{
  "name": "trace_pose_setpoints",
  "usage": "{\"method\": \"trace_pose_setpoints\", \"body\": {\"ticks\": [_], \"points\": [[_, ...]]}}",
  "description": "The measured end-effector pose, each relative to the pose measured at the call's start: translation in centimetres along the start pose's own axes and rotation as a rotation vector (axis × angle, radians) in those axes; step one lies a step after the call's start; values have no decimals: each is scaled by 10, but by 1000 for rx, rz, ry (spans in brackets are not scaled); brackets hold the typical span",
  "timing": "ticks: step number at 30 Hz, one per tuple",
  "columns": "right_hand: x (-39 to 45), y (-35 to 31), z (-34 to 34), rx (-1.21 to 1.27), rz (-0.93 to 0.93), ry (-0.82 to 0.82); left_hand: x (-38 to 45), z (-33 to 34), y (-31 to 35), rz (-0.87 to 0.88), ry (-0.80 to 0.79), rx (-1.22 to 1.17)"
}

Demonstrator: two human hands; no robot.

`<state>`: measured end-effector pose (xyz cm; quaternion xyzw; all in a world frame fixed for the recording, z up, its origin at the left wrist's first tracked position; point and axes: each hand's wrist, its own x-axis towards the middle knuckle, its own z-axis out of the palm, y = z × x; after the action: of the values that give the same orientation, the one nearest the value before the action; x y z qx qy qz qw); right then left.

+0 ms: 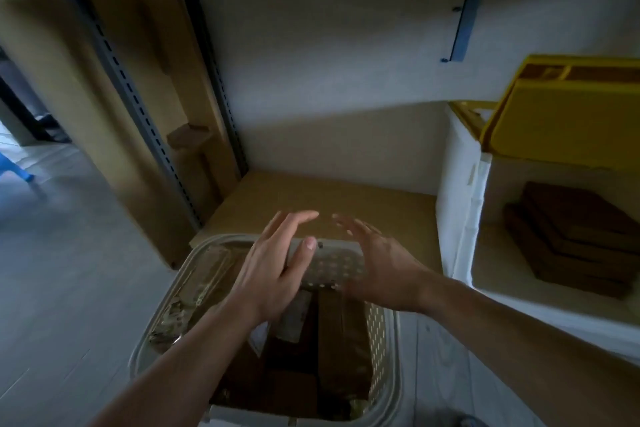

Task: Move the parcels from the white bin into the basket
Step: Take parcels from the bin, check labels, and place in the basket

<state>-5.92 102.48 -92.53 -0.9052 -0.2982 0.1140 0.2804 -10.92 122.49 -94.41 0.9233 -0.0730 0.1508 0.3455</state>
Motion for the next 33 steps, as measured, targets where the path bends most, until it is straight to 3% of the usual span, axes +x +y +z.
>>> {"method": "trace_pose_setpoints", "body": {"ticks": [8, 18, 24, 33], "points": [[-83, 25, -53, 126, -52, 269, 2, 32, 73, 265, 66, -216], [-156, 93, -98, 251, 77, 474, 20, 90, 156, 445, -10, -335], [-199, 142, -118, 237, 189, 530, 30, 135, 188, 428, -151, -374], [-204, 205, -142, 134, 335, 631, 74, 209, 225, 295, -225, -342]]}}
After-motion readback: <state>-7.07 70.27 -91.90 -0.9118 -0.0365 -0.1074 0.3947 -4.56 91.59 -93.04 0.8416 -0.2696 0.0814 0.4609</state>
